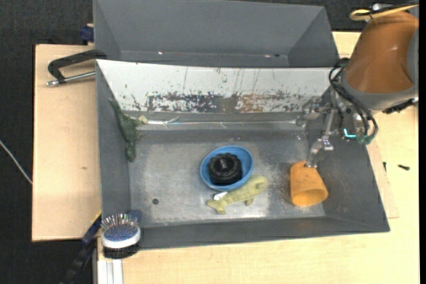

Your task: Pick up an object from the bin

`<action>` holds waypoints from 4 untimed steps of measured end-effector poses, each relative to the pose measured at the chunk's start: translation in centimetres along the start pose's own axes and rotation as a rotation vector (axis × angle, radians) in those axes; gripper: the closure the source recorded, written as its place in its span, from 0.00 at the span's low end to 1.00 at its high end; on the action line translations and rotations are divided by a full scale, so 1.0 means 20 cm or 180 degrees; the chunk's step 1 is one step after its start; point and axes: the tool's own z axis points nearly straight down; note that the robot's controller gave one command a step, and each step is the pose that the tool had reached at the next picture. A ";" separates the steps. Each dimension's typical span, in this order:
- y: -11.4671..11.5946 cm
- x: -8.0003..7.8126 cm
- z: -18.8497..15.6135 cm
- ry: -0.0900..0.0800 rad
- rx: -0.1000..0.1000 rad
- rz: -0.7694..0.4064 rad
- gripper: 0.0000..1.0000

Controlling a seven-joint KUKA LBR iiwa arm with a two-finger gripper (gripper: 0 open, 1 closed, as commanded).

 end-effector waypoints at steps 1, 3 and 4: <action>0.59 0.27 -0.07 -0.0018 -0.0004 -0.0824 0.00; 0.89 0.16 0.35 -0.0052 0.0011 -0.1618 1.00; 0.88 0.16 0.36 -0.0037 0.0011 -0.1617 0.00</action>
Offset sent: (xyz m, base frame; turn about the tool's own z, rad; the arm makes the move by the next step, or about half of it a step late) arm -0.0546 0.1143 0.0127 -0.2528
